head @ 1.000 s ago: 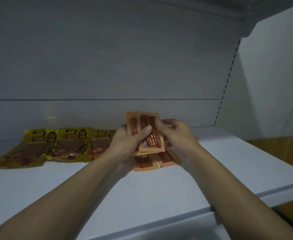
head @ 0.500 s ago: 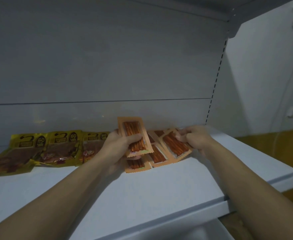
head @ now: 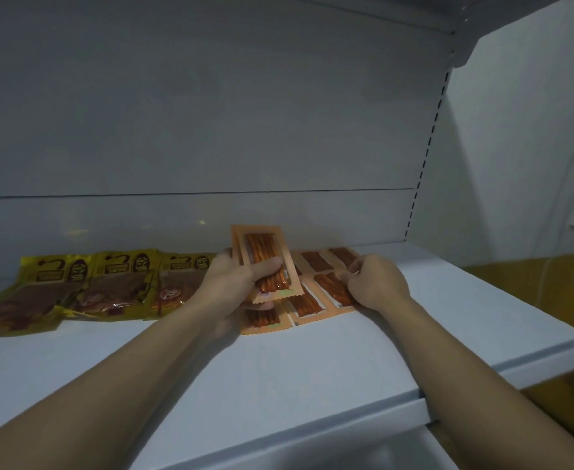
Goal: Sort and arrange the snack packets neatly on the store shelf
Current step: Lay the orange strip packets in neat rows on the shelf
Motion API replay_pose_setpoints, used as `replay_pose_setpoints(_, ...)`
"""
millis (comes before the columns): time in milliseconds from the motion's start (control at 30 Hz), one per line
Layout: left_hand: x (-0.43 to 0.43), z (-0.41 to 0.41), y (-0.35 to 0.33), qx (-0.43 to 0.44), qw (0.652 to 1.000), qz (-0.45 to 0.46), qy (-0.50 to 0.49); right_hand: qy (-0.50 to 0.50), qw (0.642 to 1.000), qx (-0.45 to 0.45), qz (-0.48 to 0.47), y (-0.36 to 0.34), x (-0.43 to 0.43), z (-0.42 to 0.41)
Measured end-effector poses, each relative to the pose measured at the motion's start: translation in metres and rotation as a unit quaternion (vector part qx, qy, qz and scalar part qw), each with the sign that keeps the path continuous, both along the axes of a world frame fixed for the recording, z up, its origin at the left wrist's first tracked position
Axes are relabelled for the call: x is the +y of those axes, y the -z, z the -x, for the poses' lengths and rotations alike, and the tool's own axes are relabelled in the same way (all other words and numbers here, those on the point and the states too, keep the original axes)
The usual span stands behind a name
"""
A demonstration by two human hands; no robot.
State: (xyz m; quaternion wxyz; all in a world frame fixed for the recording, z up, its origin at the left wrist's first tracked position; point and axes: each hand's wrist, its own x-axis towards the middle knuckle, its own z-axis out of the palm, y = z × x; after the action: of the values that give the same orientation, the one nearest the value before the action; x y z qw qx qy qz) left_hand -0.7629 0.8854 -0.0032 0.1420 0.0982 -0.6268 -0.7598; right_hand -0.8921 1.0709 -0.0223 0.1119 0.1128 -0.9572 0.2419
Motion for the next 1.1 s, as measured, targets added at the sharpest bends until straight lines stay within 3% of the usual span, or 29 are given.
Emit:
replay_pose_setpoints(200, 0.009, 0.002, 0.001, 0.008, 0.999, 0.035, -0.01, -0.032, 0.993, 0.079, 0.076, -0.008, -0.002, -0.009)
replay_pose_setpoints(300, 0.013, 0.001, 0.0, 0.016, 0.999, 0.046, -0.009, -0.139, 0.95, -0.019, 0.279, -0.023, -0.011, -0.023)
replay_pose_setpoints(333, 0.014, 0.001, -0.001, 0.021, 0.999, 0.048, -0.008, -0.18, 0.932, -0.072, 0.305, -0.031, -0.014, -0.031)
replay_pose_setpoints(433, 0.017, -0.003, -0.003, 0.033, 0.998, 0.046, 0.022, -0.284, 0.899, -0.165, 0.29, -0.041, -0.021, -0.042)
replay_pose_setpoints(533, 0.016, -0.007, -0.006, 0.026, 0.995, 0.0, 0.101, -0.3, 0.889, -0.169, 0.301, -0.047, -0.019, -0.044)
replay_pose_setpoints(600, 0.015, -0.008, -0.007, 0.022, 0.993, -0.018, 0.114, -0.285, 0.895, -0.151, 0.309, -0.05, -0.015, -0.041)
replay_pose_setpoints(733, 0.021, -0.009, -0.004, 0.005, 0.997, -0.011, 0.082, -0.158, 0.942, -0.051, 0.292, -0.045, 0.015, -0.013)
replay_pose_setpoints(900, 0.025, -0.003, -0.004, 0.011, 0.999, -0.007, 0.032, -0.033, 0.948, -0.082, 0.307, -0.002, 0.063, 0.02)
replay_pose_setpoints(1000, 0.027, -0.001, -0.002, 0.008, 0.999, -0.003, 0.032, -0.002, 0.959, -0.068, 0.275, 0.005, 0.066, 0.027)
replay_pose_setpoints(1100, 0.027, -0.002, 0.0, 0.0, 0.999, 0.005, 0.036, -0.004, 0.982, -0.046, 0.184, 0.002, 0.061, 0.027)
